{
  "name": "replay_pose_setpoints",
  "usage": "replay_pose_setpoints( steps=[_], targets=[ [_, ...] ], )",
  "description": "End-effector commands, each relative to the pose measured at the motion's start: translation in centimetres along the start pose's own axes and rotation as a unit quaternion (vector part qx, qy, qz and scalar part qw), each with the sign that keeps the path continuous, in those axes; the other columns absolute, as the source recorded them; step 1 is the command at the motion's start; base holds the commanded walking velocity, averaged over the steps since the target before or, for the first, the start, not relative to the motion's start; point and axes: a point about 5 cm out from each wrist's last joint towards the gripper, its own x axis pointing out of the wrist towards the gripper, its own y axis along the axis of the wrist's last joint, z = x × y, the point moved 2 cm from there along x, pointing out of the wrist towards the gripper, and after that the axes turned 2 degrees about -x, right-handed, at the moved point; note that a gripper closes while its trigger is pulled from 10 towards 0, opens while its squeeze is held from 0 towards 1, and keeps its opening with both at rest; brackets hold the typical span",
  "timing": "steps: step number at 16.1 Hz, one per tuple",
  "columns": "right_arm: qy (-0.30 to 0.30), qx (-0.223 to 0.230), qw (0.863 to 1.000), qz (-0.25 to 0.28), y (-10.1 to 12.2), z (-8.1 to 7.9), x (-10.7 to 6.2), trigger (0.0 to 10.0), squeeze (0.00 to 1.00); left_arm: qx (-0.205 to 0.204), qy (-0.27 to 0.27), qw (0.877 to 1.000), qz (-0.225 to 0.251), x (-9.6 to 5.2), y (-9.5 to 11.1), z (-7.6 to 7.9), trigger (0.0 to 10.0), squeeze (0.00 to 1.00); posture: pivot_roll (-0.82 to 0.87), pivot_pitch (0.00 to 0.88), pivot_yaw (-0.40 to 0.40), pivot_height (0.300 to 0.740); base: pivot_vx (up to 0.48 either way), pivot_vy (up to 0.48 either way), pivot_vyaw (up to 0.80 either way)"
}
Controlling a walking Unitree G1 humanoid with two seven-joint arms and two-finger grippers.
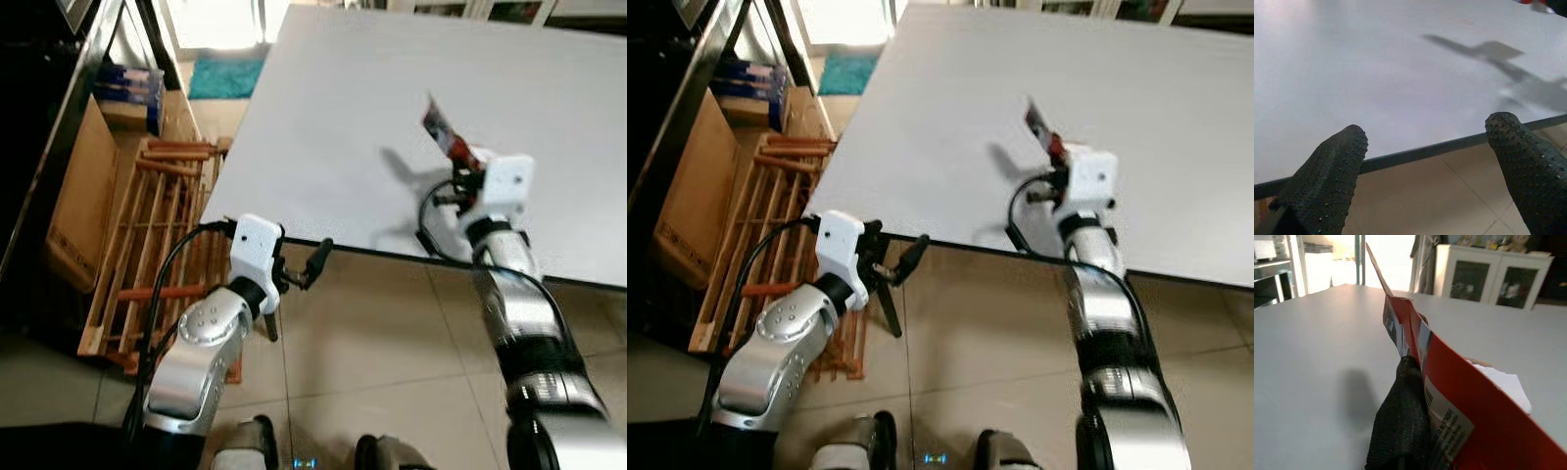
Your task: Picking trash to rubbish bin
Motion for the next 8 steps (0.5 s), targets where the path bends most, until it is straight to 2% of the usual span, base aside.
replay_pose_setpoints(
  steps=[1, 4, 6, 8],
  targets=[
    [-0.005, -0.010, 1.000, 0.011, 0.9, 0.4, -0.5, 10.0, 0.00, 0.000, -0.003, 1.000, 0.017, -0.2, 0.6, 0.2, 10.0, 0.00, 0.04, 0.136, -0.012, 0.740, 0.000, 0.000, 0.00],
    [0.007, -0.028, 0.999, 0.023, 2.0, 0.0, -2.2, 10.0, 0.00, 0.005, -0.008, 1.000, 0.021, -0.7, 0.8, 0.3, 10.0, 0.00, 0.03, 0.135, -0.018, 0.740, 0.000, 0.000, 0.00],
    [0.003, -0.023, 1.000, 0.016, 2.6, -0.3, -4.0, 10.0, 0.00, 0.012, -0.007, 1.000, 0.029, -1.5, 1.3, 0.4, 10.0, 0.00, 0.02, 0.135, -0.022, 0.740, 0.000, 0.000, 0.00],
    [0.001, -0.016, 1.000, 0.008, 2.7, -0.5, -4.9, 10.0, 0.00, 0.014, -0.006, 0.999, 0.029, -2.1, 1.3, 0.3, 10.0, 0.00, 0.02, 0.136, -0.021, 0.740, 0.000, 0.000, 0.00]
  ],
)
